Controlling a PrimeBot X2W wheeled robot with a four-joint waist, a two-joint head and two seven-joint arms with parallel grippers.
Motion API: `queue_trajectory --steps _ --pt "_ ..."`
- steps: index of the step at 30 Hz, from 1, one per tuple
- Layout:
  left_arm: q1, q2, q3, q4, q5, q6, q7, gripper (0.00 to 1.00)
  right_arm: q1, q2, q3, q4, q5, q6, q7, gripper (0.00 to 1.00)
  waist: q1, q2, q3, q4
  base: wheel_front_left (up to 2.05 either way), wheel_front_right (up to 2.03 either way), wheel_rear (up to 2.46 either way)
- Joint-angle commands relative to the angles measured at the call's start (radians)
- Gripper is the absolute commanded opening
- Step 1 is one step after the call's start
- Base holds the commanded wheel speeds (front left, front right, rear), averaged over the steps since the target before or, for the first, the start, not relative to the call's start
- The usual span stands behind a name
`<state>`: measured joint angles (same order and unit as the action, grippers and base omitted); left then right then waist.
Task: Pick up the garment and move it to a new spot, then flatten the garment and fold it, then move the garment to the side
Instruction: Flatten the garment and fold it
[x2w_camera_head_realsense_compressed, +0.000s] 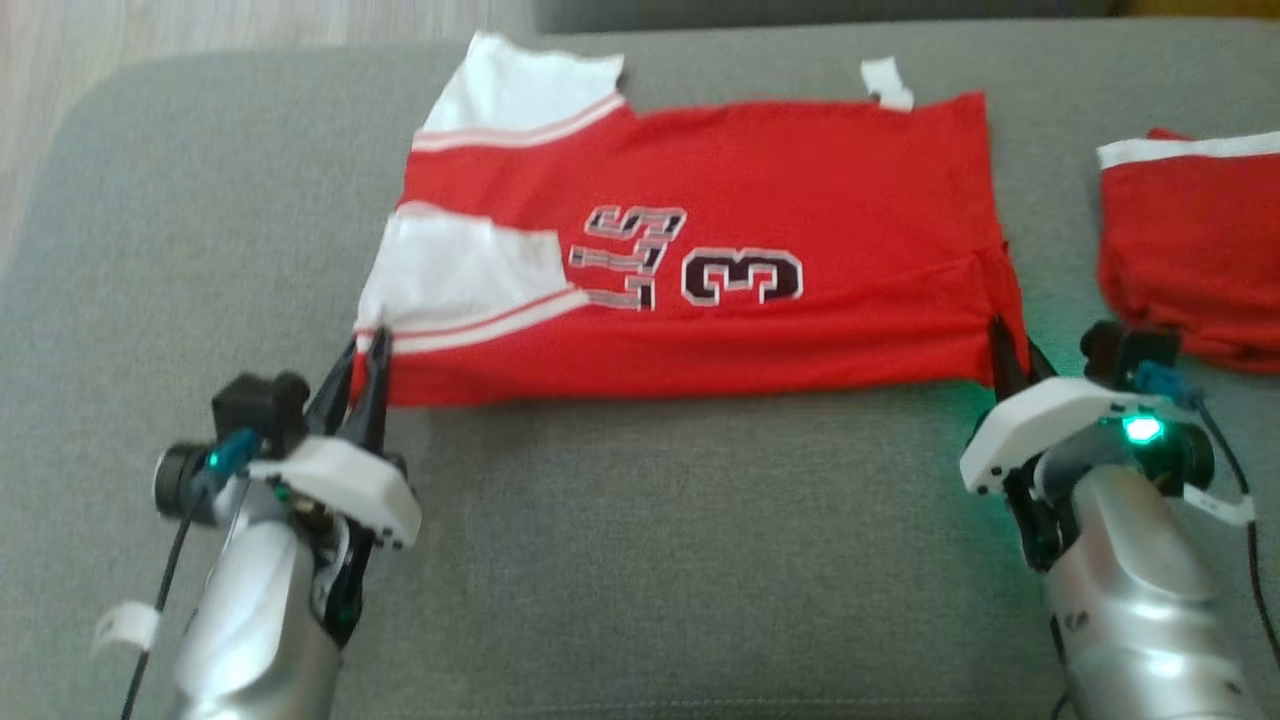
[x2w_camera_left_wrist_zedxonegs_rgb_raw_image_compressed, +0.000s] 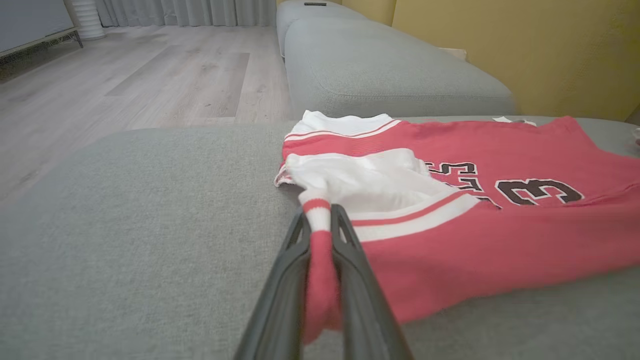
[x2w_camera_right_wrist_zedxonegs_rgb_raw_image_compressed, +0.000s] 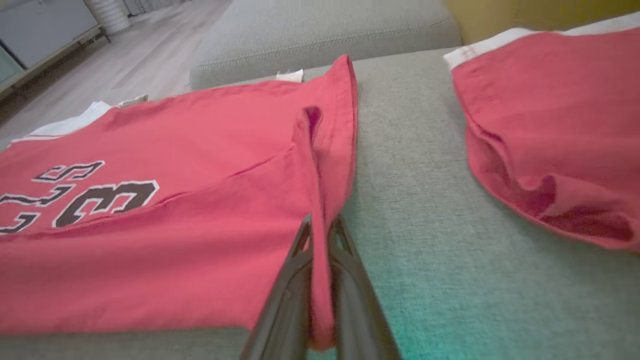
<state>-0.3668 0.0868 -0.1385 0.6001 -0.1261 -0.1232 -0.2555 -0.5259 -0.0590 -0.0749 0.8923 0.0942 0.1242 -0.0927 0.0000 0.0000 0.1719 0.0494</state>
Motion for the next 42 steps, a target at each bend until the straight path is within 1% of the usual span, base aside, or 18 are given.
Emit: queue_trajectory --steps 1,3,7,12,16,22,23,24,25,26,27,28,31,36,39,42 --pt "-0.011 0.033 0.044 -0.026 0.004 0.003 -0.006 0.00 0.003 0.009 0.019 -0.033 0.008 0.007 -0.017 0.00 0.0000 0.0000 -0.025 -0.015 0.00 0.00 0.00" --pt "0.011 0.034 0.051 -0.026 0.001 0.006 -0.006 0.00 0.022 0.009 0.027 -0.043 0.026 0.007 -0.020 0.00 0.0000 0.0000 -0.049 -0.024 0.00 0.00 0.00" --pt "0.070 0.033 0.063 -0.034 -0.007 0.010 -0.006 0.00 0.086 0.009 0.063 -0.090 0.071 0.007 0.009 0.00 0.0000 0.0000 -0.105 -0.037 0.00 0.00 0.00" --pt "0.139 0.029 0.069 -0.045 -0.019 0.011 -0.006 0.00 0.178 0.007 0.068 -0.158 0.086 0.007 0.054 0.00 0.0000 0.0000 -0.156 -0.039 0.00 0.00 0.00" --pt "0.195 0.026 0.052 -0.056 -0.022 0.008 -0.006 0.00 0.260 0.005 0.063 -0.239 0.105 0.007 0.102 0.00 0.0000 0.0000 -0.182 -0.039 0.00 0.00 0.00" --pt "0.255 0.017 0.033 -0.082 -0.036 0.007 -0.002 0.00 0.389 0.007 0.045 -0.393 0.128 0.007 0.174 0.00 0.0000 0.0000 -0.190 -0.041 0.00 0.00 0.00" --pt "0.258 0.016 0.031 -0.083 -0.038 0.008 -0.001 0.00 0.402 0.007 0.041 -0.418 0.125 0.007 0.175 0.61 0.0000 0.0000 -0.189 -0.042 0.00 0.00 0.00" --pt "0.259 0.015 0.029 -0.083 -0.040 0.009 0.002 0.29 0.413 0.007 0.035 -0.442 0.126 0.007 0.173 1.00 0.0000 0.0000 -0.188 -0.044 0.00 0.00 0.00" --pt "0.259 0.014 0.027 -0.082 -0.041 0.011 0.003 0.48 0.421 0.008 0.035 -0.464 0.125 0.007 0.173 1.00 0.0000 0.0000 -0.187 -0.046 0.00 0.00 0.00" --pt "0.257 0.013 0.027 -0.084 -0.042 0.013 0.003 0.89 0.426 0.008 0.036 -0.486 0.123 0.007 0.172 1.00 0.0000 0.0000 -0.186 -0.049 0.00 0.00 0.00" --pt "0.257 0.013 0.027 -0.084 -0.042 0.013 0.003 0.89 0.426 0.008 0.036 -0.486 0.123 0.007 0.172 1.00 0.0000 0.0000 -0.186 -0.049 0.00 0.00 0.00" --pt "0.252 0.013 0.030 -0.088 -0.043 0.018 0.002 1.00 0.428 0.008 0.034 -0.509 0.122 0.007 0.167 1.00 0.0000 0.0000 -0.183 -0.052 0.00 0.00 0.00" --pt "0.228 0.014 0.044 -0.113 -0.048 0.031 -0.002 1.00 0.422 0.008 0.032 -0.570 0.122 0.007 0.142 1.00 0.0000 0.0000 -0.173 -0.061 0.00 0.00 0.00" --pt "0.160 0.024 0.079 -0.248 -0.054 0.029 -0.006 1.00 0.383 0.009 0.034 -0.646 0.129 0.007 0.083 1.00 0.0000 0.0000 -0.131 -0.078 0.00 0.00 0.00" --pt "0.114 0.044 0.082 -0.273 -0.052 0.020 -0.006 1.00 0.349 0.009 0.045 -0.670 0.126 0.007 0.070 1.00 0.0000 0.0000 -0.095 -0.094 0.00 0.00 0.00" --pt "0.028 0.086 0.062 -0.260 -0.046 0.008 0.000 1.00 0.301 0.009 0.059 -0.684 0.115 0.007 0.070 1.00 0.0000 0.0000 -0.047 -0.112 0.00 0.00 0.00"
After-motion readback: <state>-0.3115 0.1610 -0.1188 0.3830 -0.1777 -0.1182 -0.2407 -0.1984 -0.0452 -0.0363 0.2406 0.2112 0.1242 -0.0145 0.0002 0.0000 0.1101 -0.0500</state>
